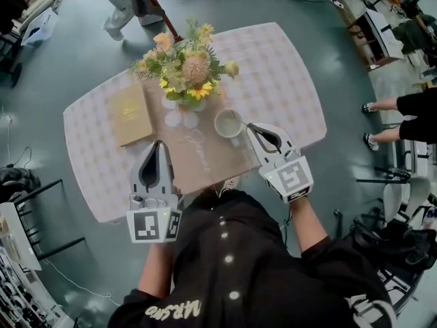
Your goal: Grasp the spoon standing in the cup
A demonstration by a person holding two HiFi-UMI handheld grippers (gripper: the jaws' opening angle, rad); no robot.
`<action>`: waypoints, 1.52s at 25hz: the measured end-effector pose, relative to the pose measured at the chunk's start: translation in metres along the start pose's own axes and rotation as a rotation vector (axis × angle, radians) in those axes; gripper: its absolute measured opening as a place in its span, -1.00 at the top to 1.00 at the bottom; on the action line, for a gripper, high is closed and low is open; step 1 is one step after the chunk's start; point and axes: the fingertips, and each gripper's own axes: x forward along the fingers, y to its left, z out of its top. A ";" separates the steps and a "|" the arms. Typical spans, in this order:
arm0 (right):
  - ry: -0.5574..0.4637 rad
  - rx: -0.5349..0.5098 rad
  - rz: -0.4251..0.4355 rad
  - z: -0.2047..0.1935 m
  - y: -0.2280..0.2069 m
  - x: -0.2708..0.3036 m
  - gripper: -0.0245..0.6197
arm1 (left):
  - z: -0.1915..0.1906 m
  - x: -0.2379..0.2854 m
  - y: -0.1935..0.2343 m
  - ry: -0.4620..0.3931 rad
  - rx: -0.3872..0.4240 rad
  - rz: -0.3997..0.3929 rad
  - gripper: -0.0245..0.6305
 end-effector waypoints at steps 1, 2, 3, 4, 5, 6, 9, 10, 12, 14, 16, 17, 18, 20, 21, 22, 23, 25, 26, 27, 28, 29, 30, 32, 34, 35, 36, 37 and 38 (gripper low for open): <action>-0.012 0.007 -0.013 0.006 -0.002 -0.004 0.92 | 0.003 0.000 0.000 -0.008 0.002 -0.002 0.87; -0.022 0.011 -0.027 0.012 -0.004 -0.007 0.92 | 0.006 0.001 -0.001 -0.016 0.004 -0.004 0.87; -0.032 0.014 -0.039 0.018 -0.006 -0.010 0.92 | 0.009 0.001 -0.002 -0.024 0.006 -0.007 0.87; -0.043 0.016 -0.052 0.023 -0.008 -0.013 0.92 | 0.012 0.001 -0.002 -0.033 0.009 -0.009 0.87; -0.054 0.020 -0.066 0.029 -0.010 -0.016 0.92 | 0.015 0.001 -0.003 -0.041 0.012 -0.012 0.87; -0.062 0.030 -0.080 0.034 -0.012 -0.019 0.92 | 0.018 0.001 -0.003 -0.048 0.016 -0.014 0.87; -0.088 0.066 -0.110 0.046 -0.017 -0.030 0.92 | 0.026 0.000 -0.002 -0.060 0.021 -0.020 0.87; -0.100 0.072 -0.120 0.050 -0.019 -0.034 0.92 | 0.028 0.001 -0.002 -0.065 0.024 -0.022 0.87; -0.121 0.075 -0.140 0.059 -0.023 -0.041 0.92 | 0.034 0.001 -0.001 -0.074 0.030 -0.022 0.87; -0.142 0.072 -0.161 0.068 -0.025 -0.050 0.92 | 0.038 0.000 0.000 -0.081 0.033 -0.019 0.87; -0.166 0.076 -0.184 0.076 -0.028 -0.059 0.92 | 0.042 -0.001 0.001 -0.089 0.038 -0.017 0.87; -0.181 0.082 -0.196 0.080 -0.030 -0.063 0.92 | 0.045 -0.001 0.001 -0.094 0.042 -0.017 0.87; -0.196 0.089 -0.208 0.084 -0.033 -0.067 0.92 | 0.048 -0.001 0.001 -0.101 0.047 -0.017 0.87; -0.221 0.096 -0.235 0.092 -0.038 -0.075 0.92 | 0.054 -0.001 0.001 -0.114 0.057 -0.015 0.87; -0.232 0.097 -0.248 0.096 -0.041 -0.079 0.92 | 0.057 0.000 0.002 -0.119 0.061 -0.014 0.87; -0.242 0.097 -0.260 0.099 -0.043 -0.082 0.92 | 0.059 0.000 0.002 -0.124 0.065 -0.013 0.87; -0.253 0.097 -0.272 0.103 -0.046 -0.086 0.92 | 0.062 0.000 0.002 -0.129 0.068 -0.012 0.87; -0.275 0.100 -0.297 0.108 -0.051 -0.094 0.92 | 0.067 -0.001 0.002 -0.138 0.076 -0.009 0.87; -0.287 0.102 -0.310 0.110 -0.054 -0.097 0.92 | 0.068 -0.001 0.002 -0.143 0.081 -0.008 0.87; -0.298 0.104 -0.324 0.112 -0.057 -0.101 0.92 | 0.070 -0.001 0.003 -0.148 0.087 -0.006 0.87; -0.309 0.105 -0.337 0.114 -0.060 -0.104 0.92 | 0.072 -0.001 0.003 -0.152 0.091 -0.004 0.87; -0.319 0.105 -0.348 0.116 -0.062 -0.108 0.92 | 0.074 -0.002 0.003 -0.156 0.094 -0.001 0.87; -0.327 0.106 -0.358 0.119 -0.064 -0.111 0.92 | 0.077 -0.003 0.004 -0.160 0.096 0.003 0.87; -0.343 0.107 -0.373 0.123 -0.067 -0.118 0.92 | 0.081 -0.005 0.005 -0.166 0.098 0.012 0.87; -0.354 0.110 -0.382 0.125 -0.071 -0.123 0.92 | 0.084 -0.005 0.007 -0.169 0.098 0.021 0.87; -0.358 0.111 -0.385 0.126 -0.072 -0.124 0.92 | 0.084 -0.006 0.008 -0.170 0.098 0.025 0.87; -0.361 0.110 -0.389 0.127 -0.073 -0.125 0.92 | 0.085 -0.006 0.010 -0.171 0.097 0.029 0.87; -0.363 0.109 -0.392 0.127 -0.075 -0.125 0.92 | 0.085 -0.006 0.012 -0.171 0.095 0.034 0.87; -0.365 0.109 -0.396 0.127 -0.076 -0.126 0.92 | 0.085 -0.006 0.014 -0.171 0.094 0.039 0.87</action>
